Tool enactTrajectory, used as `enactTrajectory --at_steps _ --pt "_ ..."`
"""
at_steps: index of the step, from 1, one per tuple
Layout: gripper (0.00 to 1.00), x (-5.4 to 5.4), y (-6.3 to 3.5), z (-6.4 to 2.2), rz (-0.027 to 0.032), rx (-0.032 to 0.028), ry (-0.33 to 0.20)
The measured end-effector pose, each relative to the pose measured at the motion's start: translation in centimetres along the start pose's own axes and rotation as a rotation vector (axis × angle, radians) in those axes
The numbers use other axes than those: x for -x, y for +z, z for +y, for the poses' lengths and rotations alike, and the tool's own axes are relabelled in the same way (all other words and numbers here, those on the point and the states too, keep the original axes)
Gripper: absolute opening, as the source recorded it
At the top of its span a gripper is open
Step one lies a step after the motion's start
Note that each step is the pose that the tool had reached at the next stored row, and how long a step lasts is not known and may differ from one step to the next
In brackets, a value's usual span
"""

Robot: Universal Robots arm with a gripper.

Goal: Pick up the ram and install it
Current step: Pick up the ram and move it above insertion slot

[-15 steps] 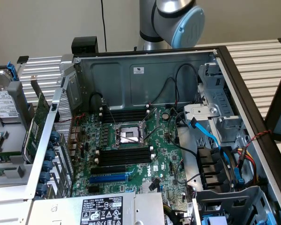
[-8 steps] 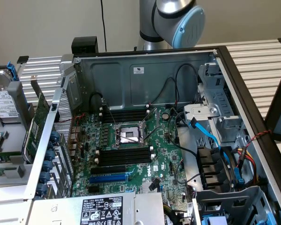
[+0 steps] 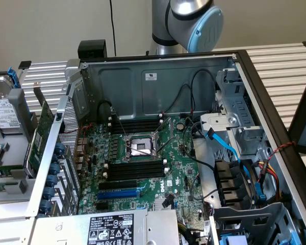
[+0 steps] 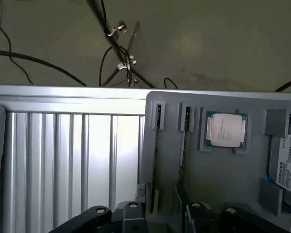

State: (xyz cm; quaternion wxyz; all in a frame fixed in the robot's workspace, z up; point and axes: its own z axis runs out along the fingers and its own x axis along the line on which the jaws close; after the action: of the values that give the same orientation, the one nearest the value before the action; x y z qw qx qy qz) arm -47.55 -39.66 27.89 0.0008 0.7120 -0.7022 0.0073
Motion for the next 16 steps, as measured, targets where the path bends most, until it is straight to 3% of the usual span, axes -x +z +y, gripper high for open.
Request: enactTrajectory --at_steps 6,16 --pt "0.36 0.0 0.49 -0.15 0.0097 -0.001 0.009" --pt "0.36 0.0 2.28 -0.79 0.0105 0.0002 0.068"
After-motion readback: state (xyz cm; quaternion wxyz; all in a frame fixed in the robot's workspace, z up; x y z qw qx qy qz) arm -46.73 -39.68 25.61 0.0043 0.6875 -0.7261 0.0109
